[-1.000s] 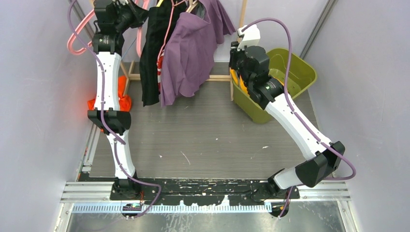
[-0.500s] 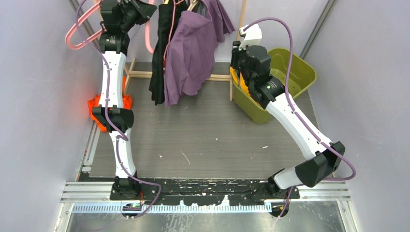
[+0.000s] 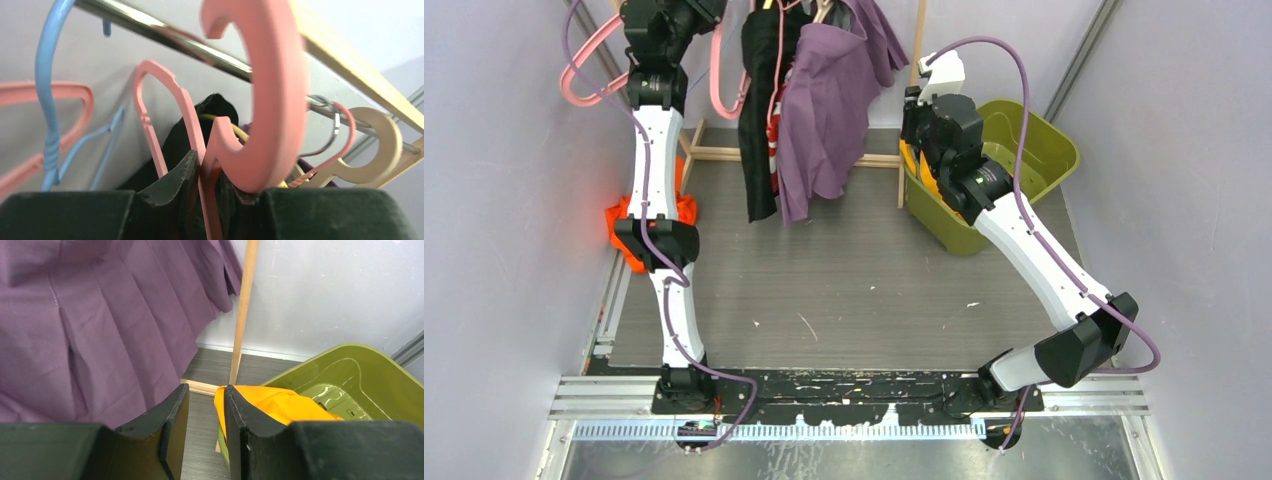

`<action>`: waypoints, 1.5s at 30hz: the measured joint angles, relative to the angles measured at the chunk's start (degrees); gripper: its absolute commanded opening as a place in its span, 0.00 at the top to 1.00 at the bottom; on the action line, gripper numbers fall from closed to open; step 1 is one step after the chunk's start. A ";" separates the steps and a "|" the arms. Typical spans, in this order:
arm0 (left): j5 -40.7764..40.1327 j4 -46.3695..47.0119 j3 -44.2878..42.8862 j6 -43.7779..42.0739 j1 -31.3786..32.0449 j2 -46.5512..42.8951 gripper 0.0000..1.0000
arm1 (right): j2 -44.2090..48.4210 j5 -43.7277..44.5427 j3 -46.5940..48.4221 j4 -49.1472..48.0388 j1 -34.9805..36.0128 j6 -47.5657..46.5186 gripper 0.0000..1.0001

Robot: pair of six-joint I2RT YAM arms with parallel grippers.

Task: Remove the skirt from the hanger
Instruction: Place the hanger at the clothesline.

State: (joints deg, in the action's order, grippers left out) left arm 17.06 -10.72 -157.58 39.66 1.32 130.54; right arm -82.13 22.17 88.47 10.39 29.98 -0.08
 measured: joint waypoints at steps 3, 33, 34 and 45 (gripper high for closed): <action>-1.55 2.71 0.00 -1.20 -1.07 0.00 0.77 | 0.00 0.00 0.02 0.02 0.00 0.00 0.63; 8.35 12.44 -3.10 -0.87 -3.85 4.22 0.99 | -1.44 -0.46 0.37 0.42 -0.22 0.48 0.63; 9.22 12.44 -3.10 -1.18 -3.89 4.22 1.00 | -1.53 -0.61 0.37 0.42 -0.22 0.61 0.63; 17.49 11.10 -0.66 -2.38 -4.13 4.11 0.99 | -1.62 -1.36 0.46 0.46 -0.22 1.90 0.63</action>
State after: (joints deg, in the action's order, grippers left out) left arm 34.54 0.38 -158.23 37.28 -2.81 134.65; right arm -83.74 20.82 88.92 10.85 29.76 1.83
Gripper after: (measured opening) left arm 0.157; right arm 0.372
